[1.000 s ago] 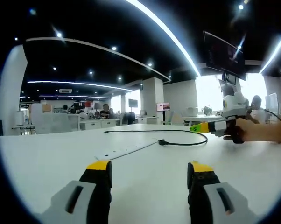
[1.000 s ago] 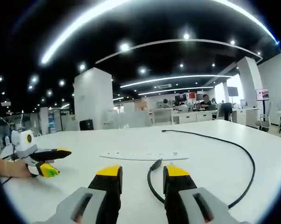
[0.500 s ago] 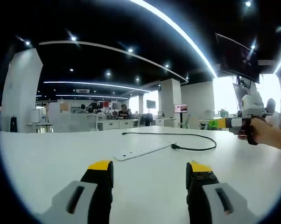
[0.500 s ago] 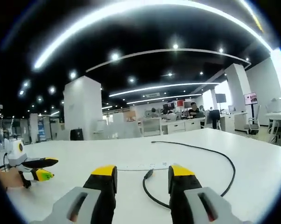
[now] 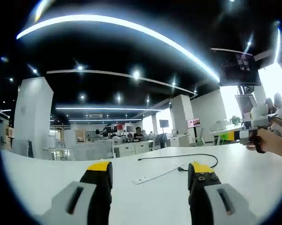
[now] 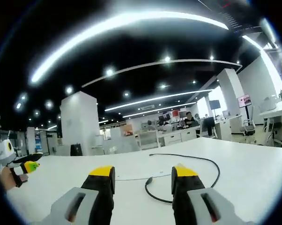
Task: Locate the USB plug end of the data cable currently connected to the USB port on the desk. Grip the plug, withdraw it from the port, and place it onto the desktop.
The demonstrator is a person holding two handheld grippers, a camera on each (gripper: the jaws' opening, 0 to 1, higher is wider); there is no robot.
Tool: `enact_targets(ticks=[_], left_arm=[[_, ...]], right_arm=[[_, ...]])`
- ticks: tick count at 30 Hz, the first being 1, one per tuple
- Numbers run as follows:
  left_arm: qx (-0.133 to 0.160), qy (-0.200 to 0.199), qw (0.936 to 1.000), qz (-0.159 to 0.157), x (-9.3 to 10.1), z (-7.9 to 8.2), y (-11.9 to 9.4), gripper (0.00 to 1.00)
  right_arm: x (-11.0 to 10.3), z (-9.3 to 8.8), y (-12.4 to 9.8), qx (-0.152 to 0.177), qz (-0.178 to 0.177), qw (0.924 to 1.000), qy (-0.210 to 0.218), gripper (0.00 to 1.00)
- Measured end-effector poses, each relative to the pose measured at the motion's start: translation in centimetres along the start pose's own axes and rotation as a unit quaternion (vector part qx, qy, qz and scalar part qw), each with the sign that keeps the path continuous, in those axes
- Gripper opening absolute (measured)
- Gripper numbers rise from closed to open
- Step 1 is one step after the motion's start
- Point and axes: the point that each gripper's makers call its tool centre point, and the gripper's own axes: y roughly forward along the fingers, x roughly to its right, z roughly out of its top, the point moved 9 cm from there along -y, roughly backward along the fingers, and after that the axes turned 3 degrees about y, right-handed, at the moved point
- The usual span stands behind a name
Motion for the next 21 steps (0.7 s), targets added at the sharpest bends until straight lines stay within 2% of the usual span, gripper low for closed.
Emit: enact_targets(ticks=[5,11,13,17,21], left_arm=[[-0.015,-0.023,0.9987,0.043,-1.2,-0.6,-1.9,0.66],[-0.035,-0.048,0.9929,0.103,-3.3,-2.2,-4.2,0.69],[-0.056,-0.038,0.9901,0.123,-3.9,-2.9,-4.8,0.69],[-0.069,-0.027,0.9876,0.138,-4.2,-3.1,-5.4,0.70],[-0.080,0.013,0.9850,0.153,-3.8,-3.1,-6.4,0.70]], right_arm=[[-0.3,-0.4,-1.6,0.002,-0.001,1.0000,-0.001,0.51],[-0.6,-1.3,-2.7,-0.005,-0.004,0.9998,-0.021,0.52],[-0.6,-1.6,-2.9,-0.005,-0.009,0.9997,-0.023,0.52],[-0.7,-1.8,-3.3,-0.011,-0.013,0.9995,-0.027,0.53],[-0.7,-1.6,-3.7,-0.007,-0.024,0.9983,-0.053,0.53]])
